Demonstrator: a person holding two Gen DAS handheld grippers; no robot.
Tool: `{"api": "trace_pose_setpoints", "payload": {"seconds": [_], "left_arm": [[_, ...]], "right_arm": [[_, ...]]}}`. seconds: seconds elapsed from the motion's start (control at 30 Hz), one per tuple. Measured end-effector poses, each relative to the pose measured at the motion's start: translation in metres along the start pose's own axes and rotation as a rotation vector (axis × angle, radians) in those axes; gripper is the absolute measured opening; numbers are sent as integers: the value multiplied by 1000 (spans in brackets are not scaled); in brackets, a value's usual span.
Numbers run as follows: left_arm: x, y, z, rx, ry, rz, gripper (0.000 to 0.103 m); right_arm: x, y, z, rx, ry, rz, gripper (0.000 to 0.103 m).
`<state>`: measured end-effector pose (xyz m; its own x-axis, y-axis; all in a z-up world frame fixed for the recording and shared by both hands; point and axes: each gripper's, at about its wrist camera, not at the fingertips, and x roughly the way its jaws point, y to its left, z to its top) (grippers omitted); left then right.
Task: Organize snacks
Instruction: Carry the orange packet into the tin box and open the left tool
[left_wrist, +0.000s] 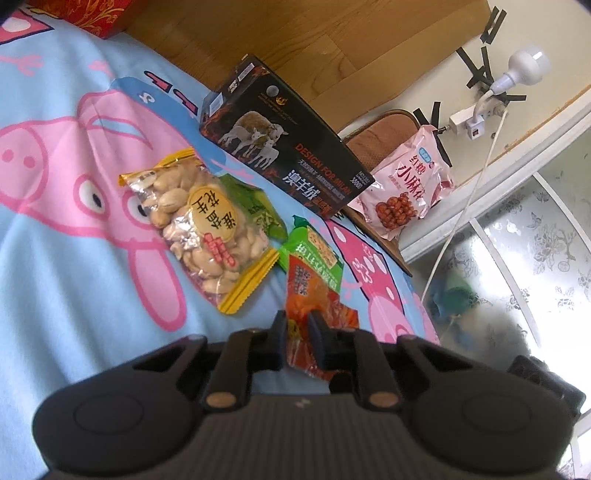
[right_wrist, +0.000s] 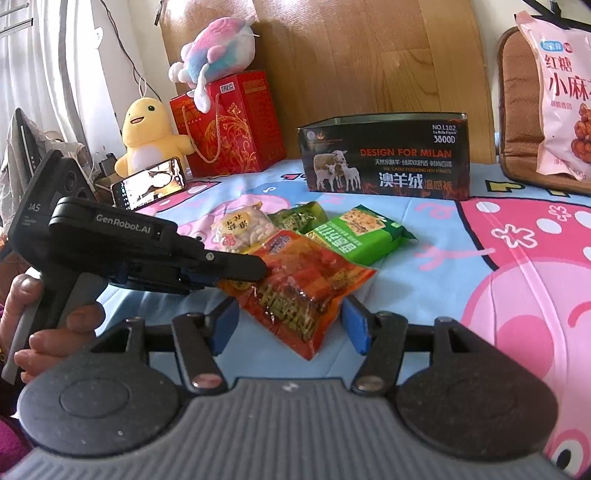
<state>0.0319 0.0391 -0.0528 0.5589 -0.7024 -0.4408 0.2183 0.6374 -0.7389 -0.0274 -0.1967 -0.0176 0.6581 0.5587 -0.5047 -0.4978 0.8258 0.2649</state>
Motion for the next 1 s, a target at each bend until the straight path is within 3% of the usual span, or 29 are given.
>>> {"api": "trace_pose_setpoints", "payload": {"seconds": [0.03,0.1,0.17,0.33,0.53,0.8,0.9,0.97,1.0], "left_arm": [[0,-1,0,5,-1,4,13],[-2,-2,-1,13,-3,14,13],[-4,-1,-2,9,-2,14,13],[-15,-10,-3,25,-13,-4,13],[-22,-44,28,124,-70,-5,13],[22,-88,125,270,-151,24,13],[52,-91,155,294,-170,85,17],[68,-88,166,309,-183,175,29],[73,-84,170,305,-186,227,31]], "right_arm": [[1,2,0,-7,1,-5,63],[4,7,1,-29,-2,-39,50],[6,10,2,-42,-6,-86,32],[-8,5,0,-8,-88,-55,23],[-18,4,15,25,-189,-49,23],[2,-21,97,-57,-318,-137,23],[28,-46,131,-35,-320,-165,27],[49,-59,144,-27,-277,-170,45],[61,-64,149,-30,-242,-173,47]]}}
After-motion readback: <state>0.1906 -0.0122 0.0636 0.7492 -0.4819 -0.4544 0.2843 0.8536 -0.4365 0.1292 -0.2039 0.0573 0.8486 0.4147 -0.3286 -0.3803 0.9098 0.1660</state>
